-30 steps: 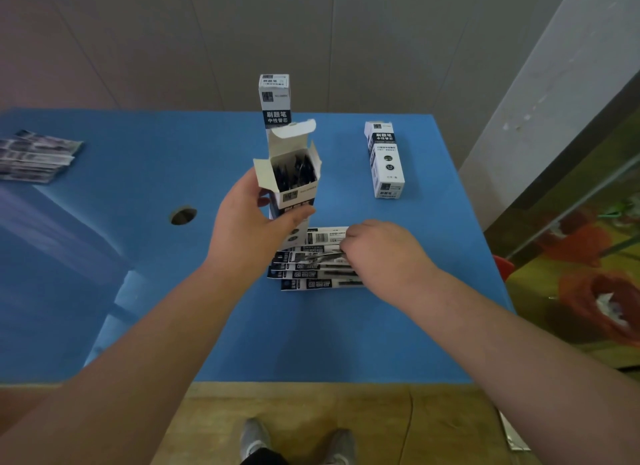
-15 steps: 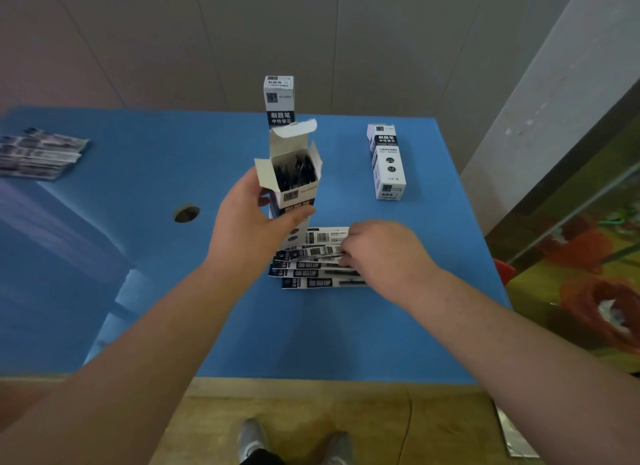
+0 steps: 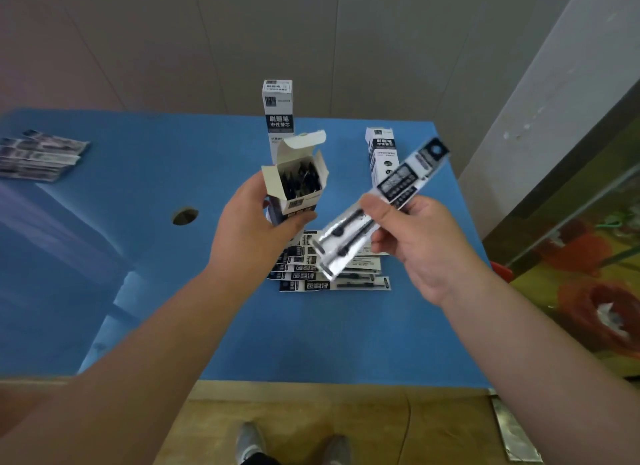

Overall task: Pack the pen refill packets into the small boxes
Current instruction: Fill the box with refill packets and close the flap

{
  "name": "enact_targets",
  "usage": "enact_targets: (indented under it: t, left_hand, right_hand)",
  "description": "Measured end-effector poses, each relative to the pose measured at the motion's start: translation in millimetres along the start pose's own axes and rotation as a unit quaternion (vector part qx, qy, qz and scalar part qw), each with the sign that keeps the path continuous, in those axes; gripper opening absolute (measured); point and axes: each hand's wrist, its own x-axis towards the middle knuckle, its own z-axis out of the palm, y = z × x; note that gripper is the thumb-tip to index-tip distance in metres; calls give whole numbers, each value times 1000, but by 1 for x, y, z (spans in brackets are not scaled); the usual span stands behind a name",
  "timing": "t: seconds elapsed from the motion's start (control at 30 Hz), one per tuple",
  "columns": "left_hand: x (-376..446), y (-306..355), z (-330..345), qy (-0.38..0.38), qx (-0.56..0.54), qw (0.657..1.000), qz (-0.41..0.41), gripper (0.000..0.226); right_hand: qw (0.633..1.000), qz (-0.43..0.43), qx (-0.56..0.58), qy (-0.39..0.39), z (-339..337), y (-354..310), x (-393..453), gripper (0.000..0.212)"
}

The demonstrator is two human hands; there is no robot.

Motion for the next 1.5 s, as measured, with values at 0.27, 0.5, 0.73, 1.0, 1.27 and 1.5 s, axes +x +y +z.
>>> enact_targets:
  t: [0.27, 0.5, 0.73, 1.0, 1.27, 1.5]
  left_hand:
    - [1, -2, 6, -15, 50, 998, 23, 47]
    - [0, 1, 11, -12, 89, 994, 60, 57]
    - [4, 3, 18, -8, 114, 990, 83, 58]
    - [4, 6, 23, -2, 124, 989, 86, 53]
    - [6, 13, 29, -1, 114, 990, 84, 46]
    - [9, 15, 32, -5, 120, 988, 95, 43]
  right_hand:
    - [985, -76, 132, 81, 5, -12, -5, 14]
    - [979, -151, 55, 128, 8, -17, -1, 14]
    - [978, -163, -103, 75, 14, -18, 2, 10]
    - [938, -231, -250, 72, 16, -21, 7, 23]
    - [922, -205, -327, 14, 23, -14, 13, 12]
    - [889, -232, -393, 50, 19, -13, 24, 24]
